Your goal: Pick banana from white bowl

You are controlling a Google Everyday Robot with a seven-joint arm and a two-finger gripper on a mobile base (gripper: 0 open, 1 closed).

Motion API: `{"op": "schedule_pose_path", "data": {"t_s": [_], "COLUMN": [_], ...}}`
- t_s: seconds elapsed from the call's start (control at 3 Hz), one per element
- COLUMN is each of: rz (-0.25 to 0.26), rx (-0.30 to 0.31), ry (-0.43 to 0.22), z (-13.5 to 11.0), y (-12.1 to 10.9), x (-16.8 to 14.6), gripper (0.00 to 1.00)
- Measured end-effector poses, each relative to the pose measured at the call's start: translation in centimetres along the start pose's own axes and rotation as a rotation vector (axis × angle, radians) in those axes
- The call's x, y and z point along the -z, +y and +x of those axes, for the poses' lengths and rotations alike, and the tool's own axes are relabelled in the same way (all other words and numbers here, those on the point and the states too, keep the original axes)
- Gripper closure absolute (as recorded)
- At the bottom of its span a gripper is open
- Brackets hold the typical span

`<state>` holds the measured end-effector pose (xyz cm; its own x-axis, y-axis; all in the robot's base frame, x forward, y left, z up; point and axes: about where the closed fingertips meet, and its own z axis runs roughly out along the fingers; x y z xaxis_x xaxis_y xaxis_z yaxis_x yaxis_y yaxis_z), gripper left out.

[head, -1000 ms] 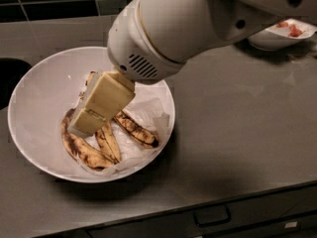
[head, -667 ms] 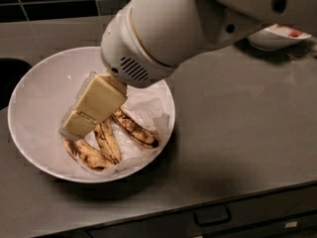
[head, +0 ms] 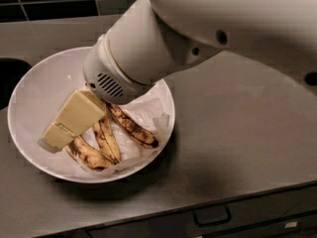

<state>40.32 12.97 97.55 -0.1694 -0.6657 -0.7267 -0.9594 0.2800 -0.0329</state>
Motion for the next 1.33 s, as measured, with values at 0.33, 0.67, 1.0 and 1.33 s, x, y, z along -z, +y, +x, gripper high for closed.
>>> {"op": "schedule_pose_path", "data": {"t_s": [0.33, 0.67, 1.0, 1.33], "rz": [0.001, 0.001, 0.027, 0.082], "rx": [-0.054, -0.054, -0.118, -0.197], "ry": [0.024, 0.024, 0.049, 0.133], "z": [0.4, 0.4, 0.8, 1.9], "y": [0.8, 0.8, 0.7, 0.5], "x": [-0.7, -0.7, -0.7, -1.0], "gripper": [0.0, 0.0, 0.0, 0.0]}}
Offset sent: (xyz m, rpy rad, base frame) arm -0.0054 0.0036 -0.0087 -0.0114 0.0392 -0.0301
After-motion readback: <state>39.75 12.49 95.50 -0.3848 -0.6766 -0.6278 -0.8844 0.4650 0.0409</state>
